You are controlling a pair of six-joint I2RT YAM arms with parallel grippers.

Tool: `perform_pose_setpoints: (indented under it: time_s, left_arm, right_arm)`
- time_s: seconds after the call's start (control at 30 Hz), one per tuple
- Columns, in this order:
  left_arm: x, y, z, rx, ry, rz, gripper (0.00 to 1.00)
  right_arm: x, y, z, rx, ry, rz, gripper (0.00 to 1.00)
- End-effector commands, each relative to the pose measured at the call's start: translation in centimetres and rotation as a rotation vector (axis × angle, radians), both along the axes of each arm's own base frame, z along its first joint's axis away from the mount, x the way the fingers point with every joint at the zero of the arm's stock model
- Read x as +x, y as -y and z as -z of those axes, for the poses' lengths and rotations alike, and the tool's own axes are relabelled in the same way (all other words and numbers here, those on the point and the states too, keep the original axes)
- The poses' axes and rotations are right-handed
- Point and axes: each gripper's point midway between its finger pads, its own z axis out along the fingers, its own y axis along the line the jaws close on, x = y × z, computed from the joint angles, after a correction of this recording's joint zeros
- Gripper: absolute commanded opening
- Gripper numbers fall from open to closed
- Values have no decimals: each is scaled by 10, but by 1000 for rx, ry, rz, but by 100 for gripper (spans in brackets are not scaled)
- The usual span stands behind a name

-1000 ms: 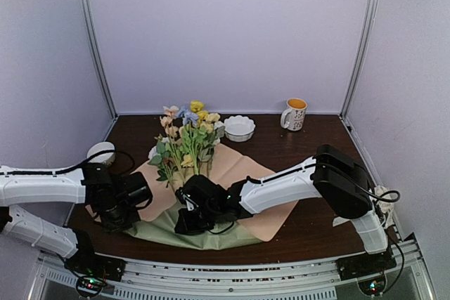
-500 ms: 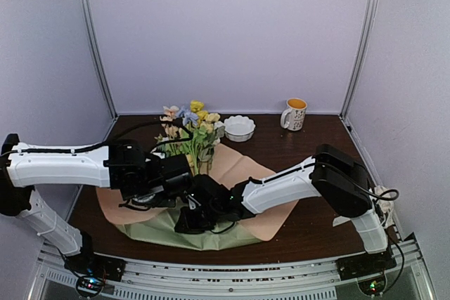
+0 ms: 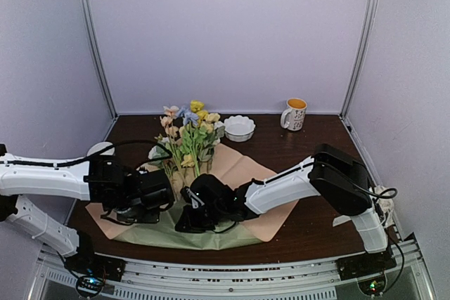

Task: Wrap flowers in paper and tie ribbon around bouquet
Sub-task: Pick up the one-fourth-folded wrapping paper from the center of the board.

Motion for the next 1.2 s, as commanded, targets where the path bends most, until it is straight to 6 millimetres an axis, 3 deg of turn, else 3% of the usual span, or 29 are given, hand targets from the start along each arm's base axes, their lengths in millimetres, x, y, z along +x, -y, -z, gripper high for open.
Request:
perform_pose_setpoints:
  time_s: [0.0,0.13,0.2,0.3,0.43,0.67,0.87,1.03,1.17]
  left_arm:
    - [-27,-10,19,-143,-153,-177,47]
    - [-37,-36,32,-207,-175,-365,66]
    - [-37,-44,43,-269,-168,-428,67]
    - [-24,-54,39,-353,-106,-479,69]
    - [-16,-77,33,-275,-68,-530,72]
    - [-30,-62,50,-235,-219,-635,86]
    - [-18,-63,50,-272,-159,-764,88]
    - [-23,-55,76,-305,-214,-787,91]
    - [-30,-58,92,-231,-263,-803,91]
  right_arm:
    - [10,8,3,-33,7,38,11]
    - [11,2,0,-28,6,40,11]
    - [11,2,1,-31,5,46,11]
    - [8,4,1,-39,17,49,10]
    - [6,4,3,-40,13,50,10]
    - [3,4,-1,-42,26,62,10]
    - [6,9,-3,-60,41,92,10]
    - [5,11,0,-64,34,104,10]
    - [5,12,2,-72,35,107,10]
